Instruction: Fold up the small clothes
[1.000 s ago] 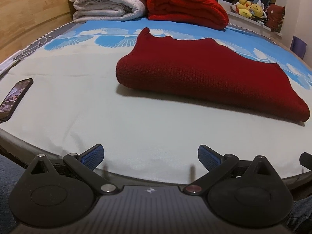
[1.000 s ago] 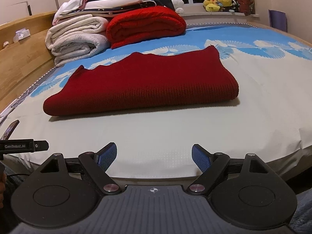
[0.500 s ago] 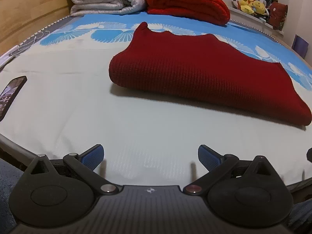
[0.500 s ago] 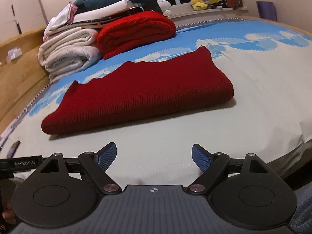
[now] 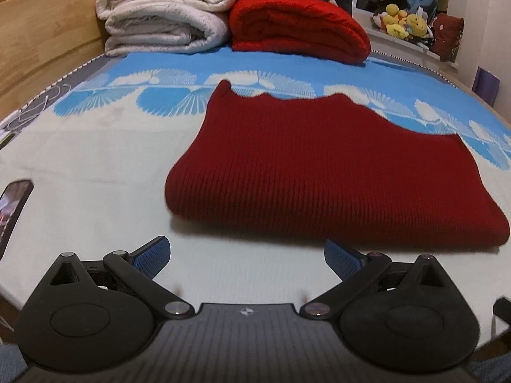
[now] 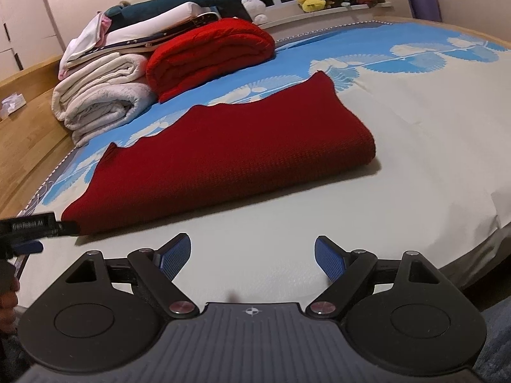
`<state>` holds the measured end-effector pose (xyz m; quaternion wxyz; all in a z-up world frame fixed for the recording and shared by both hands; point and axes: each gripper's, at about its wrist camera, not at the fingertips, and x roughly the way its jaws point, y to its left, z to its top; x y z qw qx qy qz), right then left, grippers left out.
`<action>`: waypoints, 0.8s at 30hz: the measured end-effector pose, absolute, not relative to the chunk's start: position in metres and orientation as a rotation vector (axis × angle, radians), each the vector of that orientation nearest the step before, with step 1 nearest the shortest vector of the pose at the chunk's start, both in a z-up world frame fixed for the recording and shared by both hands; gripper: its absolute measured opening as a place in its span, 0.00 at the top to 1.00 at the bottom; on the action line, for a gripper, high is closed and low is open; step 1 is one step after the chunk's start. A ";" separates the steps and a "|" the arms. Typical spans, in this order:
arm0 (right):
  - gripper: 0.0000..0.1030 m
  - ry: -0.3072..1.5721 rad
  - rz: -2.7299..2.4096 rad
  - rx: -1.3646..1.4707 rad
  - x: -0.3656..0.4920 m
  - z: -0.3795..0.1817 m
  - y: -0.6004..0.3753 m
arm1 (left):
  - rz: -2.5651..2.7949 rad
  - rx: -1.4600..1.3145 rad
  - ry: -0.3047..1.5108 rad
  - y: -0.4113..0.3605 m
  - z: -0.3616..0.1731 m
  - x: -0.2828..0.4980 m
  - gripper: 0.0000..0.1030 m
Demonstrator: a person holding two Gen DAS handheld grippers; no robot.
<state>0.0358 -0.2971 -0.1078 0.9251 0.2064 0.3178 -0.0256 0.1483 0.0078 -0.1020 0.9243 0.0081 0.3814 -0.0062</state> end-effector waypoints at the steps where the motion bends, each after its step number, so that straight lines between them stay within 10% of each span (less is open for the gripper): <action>1: 0.16 0.654 -0.061 0.426 0.037 -0.108 -0.298 | -0.018 0.015 0.780 0.006 -0.101 0.154 0.00; 24: 0.15 0.717 -0.241 0.788 0.114 -0.143 -0.366 | 0.040 -0.049 0.828 0.009 -0.119 0.223 0.00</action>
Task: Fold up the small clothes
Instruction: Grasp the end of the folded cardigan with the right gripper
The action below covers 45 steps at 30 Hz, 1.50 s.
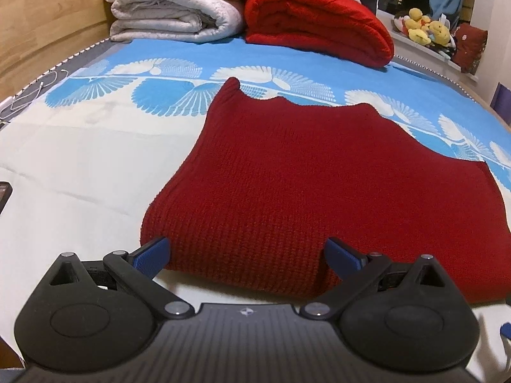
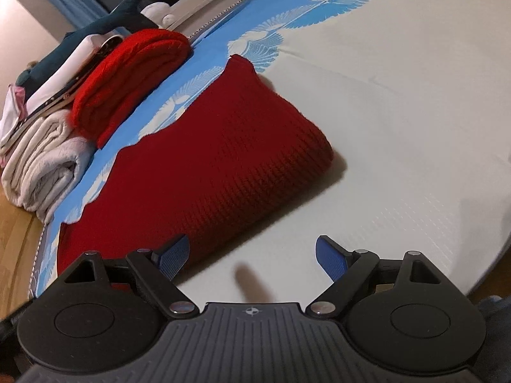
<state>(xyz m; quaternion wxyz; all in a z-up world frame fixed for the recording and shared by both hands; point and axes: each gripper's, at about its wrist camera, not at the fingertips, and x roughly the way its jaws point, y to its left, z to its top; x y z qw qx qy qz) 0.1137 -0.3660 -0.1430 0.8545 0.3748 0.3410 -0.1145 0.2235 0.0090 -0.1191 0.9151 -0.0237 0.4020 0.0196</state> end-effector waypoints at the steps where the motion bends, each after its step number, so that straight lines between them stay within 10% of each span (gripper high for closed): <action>1: 0.15 0.717 -0.242 0.790 0.118 -0.143 -0.366 | 0.040 -0.050 0.827 0.009 -0.119 0.223 0.00; 29: 0.12 0.514 -0.405 1.154 0.143 -0.164 -0.405 | 0.300 -0.354 0.896 0.126 -0.120 0.232 0.00; 30: 0.16 0.525 -0.386 1.161 0.146 -0.165 -0.406 | 0.306 -0.380 0.894 0.130 -0.120 0.230 0.00; 32: 0.56 0.557 -0.341 1.182 0.150 -0.168 -0.406 | 0.340 -0.395 0.867 0.136 -0.113 0.227 0.00; 35: 0.77 0.535 -0.329 1.175 0.147 -0.168 -0.407 | 0.386 -0.387 0.811 0.143 -0.104 0.222 0.00; 45: 0.83 0.585 -0.395 1.104 0.159 -0.164 -0.409 | 0.472 -0.276 1.024 0.139 -0.144 0.234 0.00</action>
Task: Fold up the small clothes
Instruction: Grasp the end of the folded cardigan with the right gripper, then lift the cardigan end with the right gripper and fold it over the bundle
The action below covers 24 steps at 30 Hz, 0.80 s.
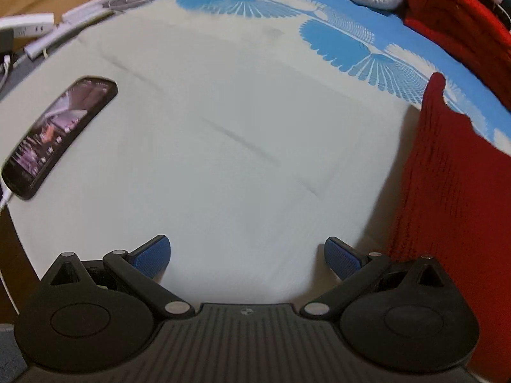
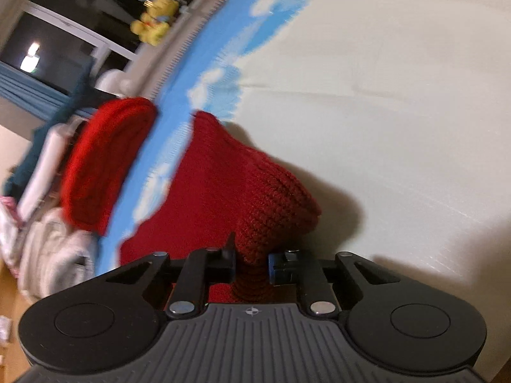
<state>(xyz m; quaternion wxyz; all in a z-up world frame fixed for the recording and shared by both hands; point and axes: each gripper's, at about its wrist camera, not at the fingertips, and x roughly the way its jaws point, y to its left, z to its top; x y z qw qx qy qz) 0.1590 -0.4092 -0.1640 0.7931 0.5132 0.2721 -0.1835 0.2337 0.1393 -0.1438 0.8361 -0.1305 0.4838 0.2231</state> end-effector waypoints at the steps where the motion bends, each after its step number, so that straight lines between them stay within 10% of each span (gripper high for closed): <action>1: 0.83 0.597 -0.404 1.099 0.161 -0.166 -0.410 | 0.473 -0.272 1.025 0.138 -0.144 0.232 0.00; 14: 0.85 0.402 -0.130 -0.040 0.239 -0.013 -0.186 | 0.445 -0.297 1.039 0.144 -0.144 0.237 0.00; 24: 0.84 0.527 0.424 -0.409 0.233 -0.106 0.003 | 0.412 -0.397 1.031 0.163 -0.137 0.231 0.00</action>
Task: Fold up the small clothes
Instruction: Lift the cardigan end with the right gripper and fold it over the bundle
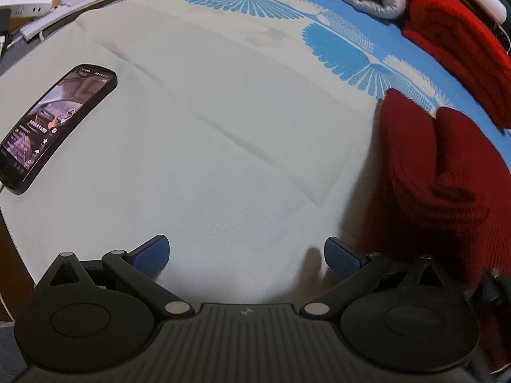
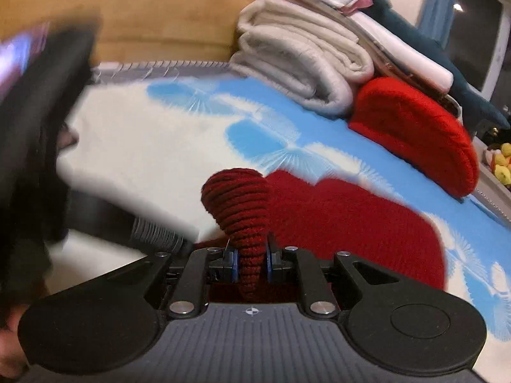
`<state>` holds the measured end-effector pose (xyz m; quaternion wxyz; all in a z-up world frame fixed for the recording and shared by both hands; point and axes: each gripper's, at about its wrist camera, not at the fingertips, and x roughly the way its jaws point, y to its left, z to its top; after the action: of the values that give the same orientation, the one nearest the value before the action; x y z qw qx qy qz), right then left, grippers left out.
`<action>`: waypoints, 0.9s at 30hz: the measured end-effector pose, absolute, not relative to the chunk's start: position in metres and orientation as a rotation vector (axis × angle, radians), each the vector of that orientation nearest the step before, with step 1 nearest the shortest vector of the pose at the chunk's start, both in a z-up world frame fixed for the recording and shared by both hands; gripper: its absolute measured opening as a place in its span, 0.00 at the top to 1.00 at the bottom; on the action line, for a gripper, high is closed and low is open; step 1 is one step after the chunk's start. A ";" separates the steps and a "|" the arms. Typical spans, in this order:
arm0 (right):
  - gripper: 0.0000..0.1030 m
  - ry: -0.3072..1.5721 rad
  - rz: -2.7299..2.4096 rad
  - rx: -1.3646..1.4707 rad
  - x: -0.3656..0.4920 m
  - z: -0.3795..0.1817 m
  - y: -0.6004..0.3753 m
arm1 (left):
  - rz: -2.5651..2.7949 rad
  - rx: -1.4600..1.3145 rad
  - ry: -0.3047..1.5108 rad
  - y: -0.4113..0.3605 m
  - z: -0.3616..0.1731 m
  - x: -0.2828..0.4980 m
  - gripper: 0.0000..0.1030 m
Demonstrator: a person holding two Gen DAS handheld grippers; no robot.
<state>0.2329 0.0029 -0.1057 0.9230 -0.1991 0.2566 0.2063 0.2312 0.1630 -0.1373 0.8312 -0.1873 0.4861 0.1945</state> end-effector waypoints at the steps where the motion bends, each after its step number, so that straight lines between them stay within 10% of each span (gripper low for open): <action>1: 0.84 0.499 0.415 -0.431 0.229 -0.110 0.005 | 0.409 -0.395 1.032 0.164 -0.137 0.230 0.00; 27: 0.69 0.554 0.513 -0.113 0.183 -0.034 -0.105 | 0.252 -0.605 0.830 0.146 -0.093 0.222 0.00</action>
<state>0.1831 -0.1054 -0.0342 0.9280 -0.0550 0.2705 0.2503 0.2217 0.1461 -0.0931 0.8635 -0.2885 0.3959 0.1203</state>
